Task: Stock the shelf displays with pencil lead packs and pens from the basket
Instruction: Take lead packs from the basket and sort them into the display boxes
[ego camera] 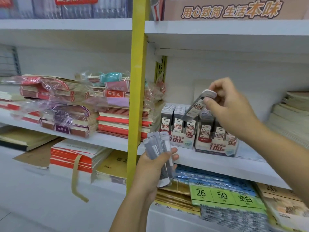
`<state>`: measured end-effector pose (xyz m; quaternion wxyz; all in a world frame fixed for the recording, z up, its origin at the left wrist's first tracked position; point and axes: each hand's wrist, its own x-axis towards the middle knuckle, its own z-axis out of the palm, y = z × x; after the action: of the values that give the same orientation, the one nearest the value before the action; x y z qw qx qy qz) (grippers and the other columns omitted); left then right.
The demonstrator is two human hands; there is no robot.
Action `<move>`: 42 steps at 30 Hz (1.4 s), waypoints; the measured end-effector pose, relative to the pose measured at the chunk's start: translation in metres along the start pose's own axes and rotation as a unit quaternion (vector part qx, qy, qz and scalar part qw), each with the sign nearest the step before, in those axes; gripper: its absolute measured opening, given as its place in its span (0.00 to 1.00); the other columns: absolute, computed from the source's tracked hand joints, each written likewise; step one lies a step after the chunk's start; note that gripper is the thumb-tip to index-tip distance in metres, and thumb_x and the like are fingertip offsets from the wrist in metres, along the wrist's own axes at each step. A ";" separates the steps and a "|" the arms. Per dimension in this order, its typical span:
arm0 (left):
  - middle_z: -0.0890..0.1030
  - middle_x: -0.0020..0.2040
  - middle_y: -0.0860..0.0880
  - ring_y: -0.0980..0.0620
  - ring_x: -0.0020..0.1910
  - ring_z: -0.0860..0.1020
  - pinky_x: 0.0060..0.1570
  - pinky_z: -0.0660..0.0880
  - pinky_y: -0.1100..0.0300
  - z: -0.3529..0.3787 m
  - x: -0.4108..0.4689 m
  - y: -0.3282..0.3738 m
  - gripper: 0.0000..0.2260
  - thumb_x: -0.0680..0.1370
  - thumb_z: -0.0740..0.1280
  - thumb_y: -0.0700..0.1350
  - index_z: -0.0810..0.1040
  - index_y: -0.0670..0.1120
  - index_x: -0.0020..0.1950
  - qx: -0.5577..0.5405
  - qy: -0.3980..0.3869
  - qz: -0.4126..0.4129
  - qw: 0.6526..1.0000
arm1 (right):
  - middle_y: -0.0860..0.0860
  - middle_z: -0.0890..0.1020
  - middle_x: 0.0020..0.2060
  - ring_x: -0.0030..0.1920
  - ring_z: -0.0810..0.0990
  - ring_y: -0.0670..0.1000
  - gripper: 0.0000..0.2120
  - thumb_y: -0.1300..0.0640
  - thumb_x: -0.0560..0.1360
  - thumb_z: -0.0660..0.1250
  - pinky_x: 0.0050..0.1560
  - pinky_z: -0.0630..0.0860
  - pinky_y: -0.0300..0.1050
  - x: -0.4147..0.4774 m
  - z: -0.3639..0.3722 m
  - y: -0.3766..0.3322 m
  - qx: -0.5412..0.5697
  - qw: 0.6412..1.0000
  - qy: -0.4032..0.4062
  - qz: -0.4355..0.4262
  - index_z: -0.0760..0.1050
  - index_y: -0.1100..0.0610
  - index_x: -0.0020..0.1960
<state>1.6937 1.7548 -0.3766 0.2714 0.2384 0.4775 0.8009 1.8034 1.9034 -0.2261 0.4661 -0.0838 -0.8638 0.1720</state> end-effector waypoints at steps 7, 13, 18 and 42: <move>0.88 0.50 0.46 0.49 0.50 0.86 0.41 0.83 0.58 0.000 0.009 -0.007 0.08 0.79 0.70 0.40 0.82 0.46 0.57 0.000 0.001 -0.001 1.000 | 0.48 0.78 0.50 0.49 0.76 0.48 0.06 0.52 0.77 0.66 0.47 0.75 0.48 0.019 0.028 0.025 -0.163 0.974 -0.154 0.032 0.70 0.45 0.51; 0.88 0.45 0.46 0.48 0.43 0.87 0.37 0.82 0.58 -0.001 0.011 -0.009 0.07 0.78 0.71 0.41 0.80 0.48 0.56 0.011 -0.001 -0.006 1.000 | 0.44 0.73 0.48 0.53 0.60 0.46 0.11 0.44 0.76 0.67 0.54 0.57 0.43 0.023 0.038 0.043 -0.314 0.945 -0.081 -0.031 0.81 0.44 0.57; 0.88 0.43 0.46 0.49 0.40 0.87 0.34 0.81 0.60 -0.001 0.010 -0.008 0.06 0.77 0.72 0.41 0.81 0.49 0.52 0.025 0.001 0.002 1.000 | 0.44 0.78 0.48 0.52 0.68 0.46 0.14 0.49 0.77 0.64 0.52 0.62 0.40 -0.013 0.041 0.027 -0.186 0.981 -0.029 -0.054 0.80 0.51 0.60; 0.88 0.48 0.47 0.46 0.47 0.87 0.36 0.81 0.61 -0.001 -0.005 -0.006 0.09 0.77 0.73 0.42 0.79 0.47 0.56 0.022 -0.022 -0.017 0.999 | 0.52 0.87 0.45 0.50 0.85 0.53 0.11 0.60 0.76 0.69 0.48 0.82 0.44 -0.059 0.028 0.027 0.284 0.921 -0.164 0.211 0.74 0.57 0.57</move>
<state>1.6981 1.7536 -0.3827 0.2903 0.2538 0.4930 0.7799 1.8126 1.9044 -0.2965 0.2749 -0.0987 -0.8053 0.5159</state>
